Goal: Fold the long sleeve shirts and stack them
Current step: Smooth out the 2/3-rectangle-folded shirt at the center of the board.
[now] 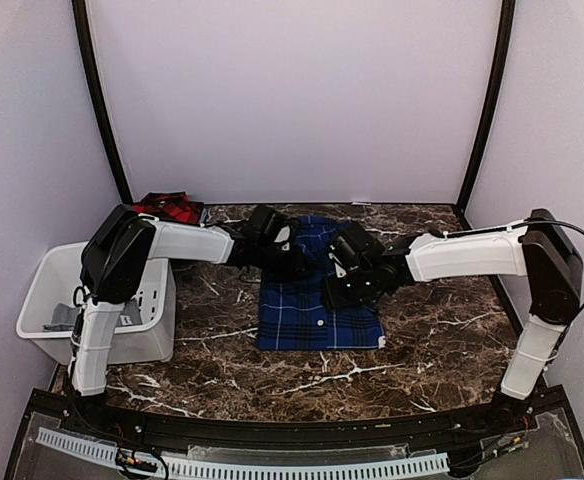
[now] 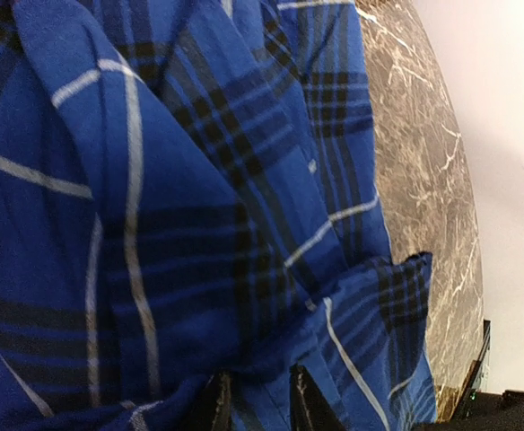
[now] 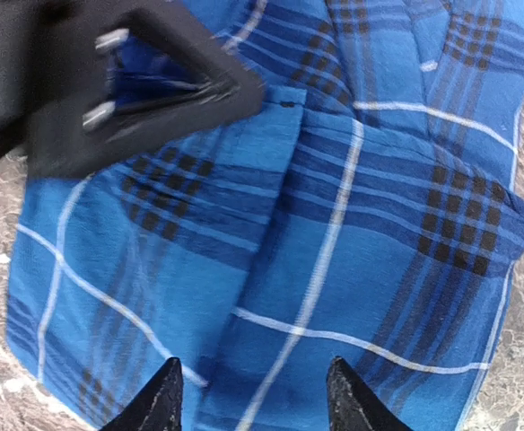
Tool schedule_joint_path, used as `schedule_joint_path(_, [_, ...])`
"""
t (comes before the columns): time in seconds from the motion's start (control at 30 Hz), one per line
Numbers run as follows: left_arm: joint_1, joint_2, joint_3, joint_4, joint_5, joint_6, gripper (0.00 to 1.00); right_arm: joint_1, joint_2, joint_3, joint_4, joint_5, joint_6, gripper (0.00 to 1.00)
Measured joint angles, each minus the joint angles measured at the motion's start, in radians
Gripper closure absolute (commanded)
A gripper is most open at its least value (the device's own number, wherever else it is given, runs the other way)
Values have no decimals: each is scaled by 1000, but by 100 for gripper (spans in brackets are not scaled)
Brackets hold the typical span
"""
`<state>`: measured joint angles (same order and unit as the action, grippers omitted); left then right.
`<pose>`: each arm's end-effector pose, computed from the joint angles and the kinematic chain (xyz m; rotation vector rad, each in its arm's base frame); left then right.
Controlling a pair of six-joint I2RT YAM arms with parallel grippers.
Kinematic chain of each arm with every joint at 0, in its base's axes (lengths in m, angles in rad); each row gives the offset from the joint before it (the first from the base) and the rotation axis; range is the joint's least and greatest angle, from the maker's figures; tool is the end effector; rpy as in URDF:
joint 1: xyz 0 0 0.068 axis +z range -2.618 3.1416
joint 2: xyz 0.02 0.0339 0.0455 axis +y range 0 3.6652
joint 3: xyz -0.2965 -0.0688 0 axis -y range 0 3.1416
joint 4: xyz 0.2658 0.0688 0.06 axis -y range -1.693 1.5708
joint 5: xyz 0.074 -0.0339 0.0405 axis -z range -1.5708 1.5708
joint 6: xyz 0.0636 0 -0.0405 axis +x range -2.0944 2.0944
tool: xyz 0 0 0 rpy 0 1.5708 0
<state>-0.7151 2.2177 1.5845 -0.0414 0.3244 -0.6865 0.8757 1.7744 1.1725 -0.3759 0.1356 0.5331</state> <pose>0.4045 -0.3781 0.1573 0.2271 2.4403 -1.0629 0.2689 0.3091 0.1892 -0.3869 2.5505 0.3768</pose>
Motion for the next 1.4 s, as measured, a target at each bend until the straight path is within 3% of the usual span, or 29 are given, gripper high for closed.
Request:
schedule_joint_path(0.23, [61,63,73,-1,8,18,78,29,31,72,6,12,3,55])
schedule_joint_path(0.47, [70,73,89,-19,13,34,77,29,163,91,16,21,7,47])
schedule_joint_path(0.63, [69,73,139,-51,8,61,69,29,196,112,25,13,8,38])
schedule_joint_path(0.83, [69,58,167,-93,-35,92,57,12,158,112,1,-9,3,37])
schedule_joint_path(0.93, [69,19,149,-109,-70,101,52,-24,88,112,-9,-19,-4,41])
schedule_joint_path(1.13, [68,-153,43,-108,-102,101,51,-136,3,111,16,-56,-41,59])
schedule_joint_path(1.27, [54,-241,-29,-84,-101,93,58,-185,12,84,29,-82,-58,69])
schedule_joint_path(1.4, [25,-255,-83,-55,-88,80,67,-206,50,72,44,-108,-69,72])
